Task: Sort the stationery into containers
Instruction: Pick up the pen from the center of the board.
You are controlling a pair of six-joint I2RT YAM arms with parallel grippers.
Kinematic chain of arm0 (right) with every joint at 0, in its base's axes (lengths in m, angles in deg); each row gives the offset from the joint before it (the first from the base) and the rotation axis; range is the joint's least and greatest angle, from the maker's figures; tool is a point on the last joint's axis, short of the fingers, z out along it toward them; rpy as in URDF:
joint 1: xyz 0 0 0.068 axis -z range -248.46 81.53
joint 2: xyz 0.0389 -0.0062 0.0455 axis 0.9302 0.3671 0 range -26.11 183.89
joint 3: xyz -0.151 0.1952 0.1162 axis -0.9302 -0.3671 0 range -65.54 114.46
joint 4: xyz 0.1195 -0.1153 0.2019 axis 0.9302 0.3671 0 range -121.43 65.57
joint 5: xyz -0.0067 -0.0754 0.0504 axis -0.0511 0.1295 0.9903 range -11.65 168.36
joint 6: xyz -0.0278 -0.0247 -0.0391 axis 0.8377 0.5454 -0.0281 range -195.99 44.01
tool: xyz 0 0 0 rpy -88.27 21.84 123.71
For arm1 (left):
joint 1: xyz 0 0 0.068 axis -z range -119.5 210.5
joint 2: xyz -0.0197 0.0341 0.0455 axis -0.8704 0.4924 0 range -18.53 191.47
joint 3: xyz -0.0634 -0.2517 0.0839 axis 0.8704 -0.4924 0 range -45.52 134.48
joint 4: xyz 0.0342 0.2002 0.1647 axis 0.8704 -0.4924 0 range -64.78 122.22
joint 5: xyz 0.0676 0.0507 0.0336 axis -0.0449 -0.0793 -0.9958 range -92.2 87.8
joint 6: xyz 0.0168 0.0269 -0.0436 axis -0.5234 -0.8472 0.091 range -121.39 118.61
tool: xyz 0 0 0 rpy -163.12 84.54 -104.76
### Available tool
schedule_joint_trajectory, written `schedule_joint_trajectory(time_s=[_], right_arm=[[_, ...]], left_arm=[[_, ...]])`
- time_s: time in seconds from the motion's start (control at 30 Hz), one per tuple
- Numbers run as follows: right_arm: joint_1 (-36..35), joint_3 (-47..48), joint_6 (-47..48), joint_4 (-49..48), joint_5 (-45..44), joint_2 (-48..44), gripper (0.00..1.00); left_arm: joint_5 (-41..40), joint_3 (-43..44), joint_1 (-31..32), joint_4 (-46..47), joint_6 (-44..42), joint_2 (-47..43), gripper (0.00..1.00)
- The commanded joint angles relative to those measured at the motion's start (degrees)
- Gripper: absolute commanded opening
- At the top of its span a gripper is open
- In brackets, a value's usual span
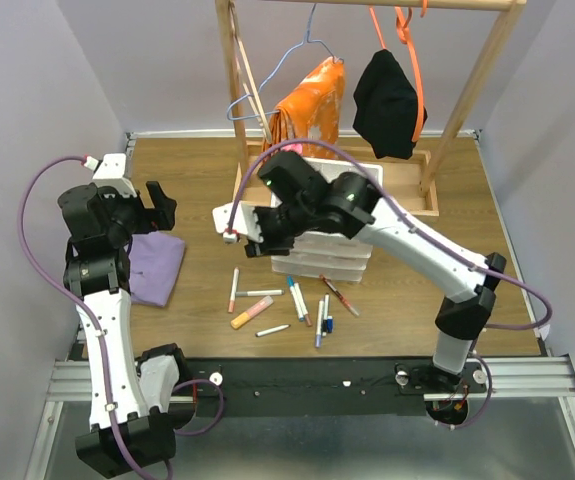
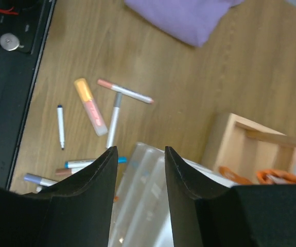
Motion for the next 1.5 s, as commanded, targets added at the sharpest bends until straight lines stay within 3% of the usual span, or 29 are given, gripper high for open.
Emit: schedule_joint_trajectory(time_s=[0.0,0.23,0.4,0.47,0.87,1.47], right_arm=[[-4.4,-11.7,-0.7,-9.8,4.1,1.7,0.49],[-6.4,-16.5,5.4,-10.8,7.8,7.7,0.47],[-6.4,-24.9,14.5,-17.0,8.1,7.3,0.47],[-6.4,-27.5,14.2,-20.0,7.5,7.8,0.47],[-6.6,-25.0,16.0,-22.2,6.0,18.6,0.46],[-6.5,-27.7,20.4,-20.3,3.1,23.5,0.43]], left_arm=[[-6.0,3.5,-0.2,-0.7,3.2,0.7,0.99],[-6.3,6.0,0.6,-5.9,-1.0,1.0,0.99],[-8.4,5.5,2.8,-8.1,-1.8,0.6,0.99],[-8.7,4.9,3.7,-8.3,-1.9,0.1,0.99],[-12.2,2.4,5.6,-8.7,-3.9,-0.3,0.99],[-11.9,2.5,7.1,-9.1,-6.1,0.0,0.99]])
